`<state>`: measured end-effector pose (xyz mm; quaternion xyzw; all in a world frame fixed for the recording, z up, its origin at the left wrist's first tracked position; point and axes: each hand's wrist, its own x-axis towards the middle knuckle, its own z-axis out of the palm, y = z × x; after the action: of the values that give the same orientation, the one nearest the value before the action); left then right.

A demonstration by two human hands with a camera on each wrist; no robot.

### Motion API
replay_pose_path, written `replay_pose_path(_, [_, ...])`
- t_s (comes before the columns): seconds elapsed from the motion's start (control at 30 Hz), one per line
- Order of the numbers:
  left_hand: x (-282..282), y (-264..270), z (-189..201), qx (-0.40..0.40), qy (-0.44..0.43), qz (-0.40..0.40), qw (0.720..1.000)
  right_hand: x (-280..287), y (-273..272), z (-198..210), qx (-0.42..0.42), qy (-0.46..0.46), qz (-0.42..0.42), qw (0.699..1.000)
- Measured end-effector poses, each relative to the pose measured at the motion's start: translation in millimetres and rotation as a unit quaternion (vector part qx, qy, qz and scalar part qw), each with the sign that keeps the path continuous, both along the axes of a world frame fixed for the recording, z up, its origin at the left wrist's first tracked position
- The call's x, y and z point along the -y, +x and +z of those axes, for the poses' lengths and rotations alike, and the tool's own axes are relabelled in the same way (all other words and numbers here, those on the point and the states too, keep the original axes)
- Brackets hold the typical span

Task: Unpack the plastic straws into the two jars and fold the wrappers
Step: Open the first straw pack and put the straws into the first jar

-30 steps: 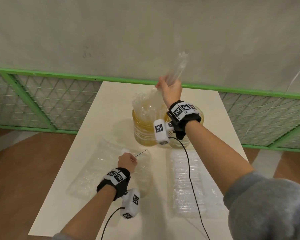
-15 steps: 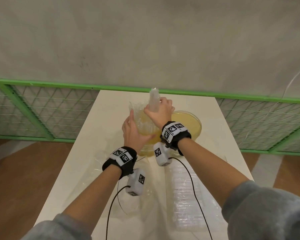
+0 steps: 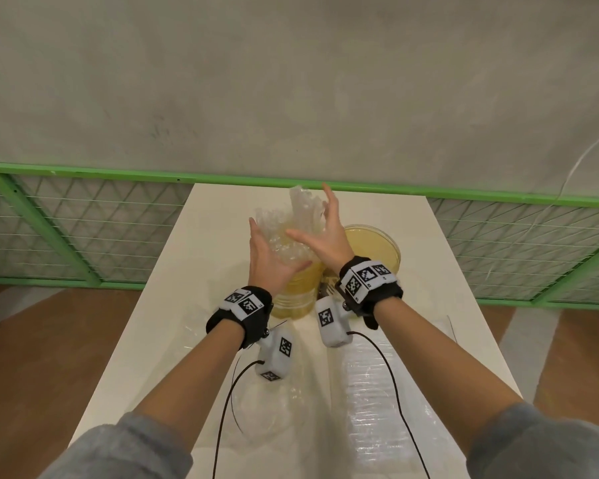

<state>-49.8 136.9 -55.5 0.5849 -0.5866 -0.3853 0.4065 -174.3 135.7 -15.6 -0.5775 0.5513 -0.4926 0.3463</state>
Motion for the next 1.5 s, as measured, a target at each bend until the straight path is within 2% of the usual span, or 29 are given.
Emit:
replay_pose_path(0.1, [1,0,0,0.023,0.007,-0.001,1.000,3,3,8,-0.033,-0.122,-0.060,0.990])
replay_pose_path(0.2, [2,-2,0,0.016,0.011,-0.001,1.000,17,12,21,-0.190,-0.171,-0.025,0.967])
replay_pose_path(0.27, [3,-2,2,0.010,0.016,0.006,1.000,25,15,14,-0.235,-0.120,0.003,0.965])
replay_pose_path(0.33, [5,-2,7,0.018,0.024,0.016,0.999,27,15,-1,-0.257,-0.024,0.013,0.966])
replay_pose_path(0.43, [5,-1,11,0.041,0.018,0.018,0.999,27,12,-16,-0.364,0.052,0.044,0.929])
replay_pose_path(0.47, [6,-1,11,0.049,0.013,0.018,0.999,27,11,-16,-0.367,0.054,0.058,0.927])
replay_pose_path(0.53, [7,1,9,0.053,0.009,0.021,0.998,24,9,-12,-0.277,0.034,0.041,0.959])
replay_pose_path(0.57, [8,2,9,0.049,0.013,0.027,0.998,21,8,-10,-0.207,0.011,-0.003,0.978])
replay_pose_path(0.63, [9,4,10,0.040,0.021,0.043,0.998,14,8,-12,-0.093,-0.011,-0.122,0.988])
replay_pose_path(0.67, [10,4,9,0.036,0.022,0.047,0.998,10,9,-13,-0.053,0.017,-0.150,0.987])
replay_pose_path(0.73, [9,5,9,0.032,0.027,0.042,0.998,7,14,-18,0.004,0.105,-0.114,0.988])
replay_pose_path(0.77, [9,4,10,0.029,0.029,0.034,0.999,6,17,-19,0.005,0.133,-0.076,0.988])
replay_pose_path(0.83, [9,2,11,0.023,0.026,0.021,0.999,4,22,-20,-0.031,0.134,-0.024,0.990])
replay_pose_path(1.0, [12,2,10,0.048,0.019,0.024,0.998,9,23,-16,-0.061,0.138,0.020,0.988])
replay_pose_path(1.07, [13,3,10,0.035,0.017,0.036,0.999,8,19,-19,-0.046,0.125,0.017,0.991])
replay_pose_path(1.2, [14,4,15,0.019,0.029,0.017,0.999,-4,19,-31,0.001,0.029,-0.038,0.999])
replay_pose_path(1.37, [16,3,18,0.043,0.010,-0.009,0.999,8,23,-36,-0.144,0.050,0.004,0.988])
replay_pose_path(1.43, [16,3,18,0.055,0.010,-0.001,0.998,11,24,-36,-0.172,0.067,0.007,0.983])
replay_pose_path(1.5, [16,5,18,0.068,0.017,-0.007,0.998,12,23,-35,-0.166,0.062,0.009,0.984])
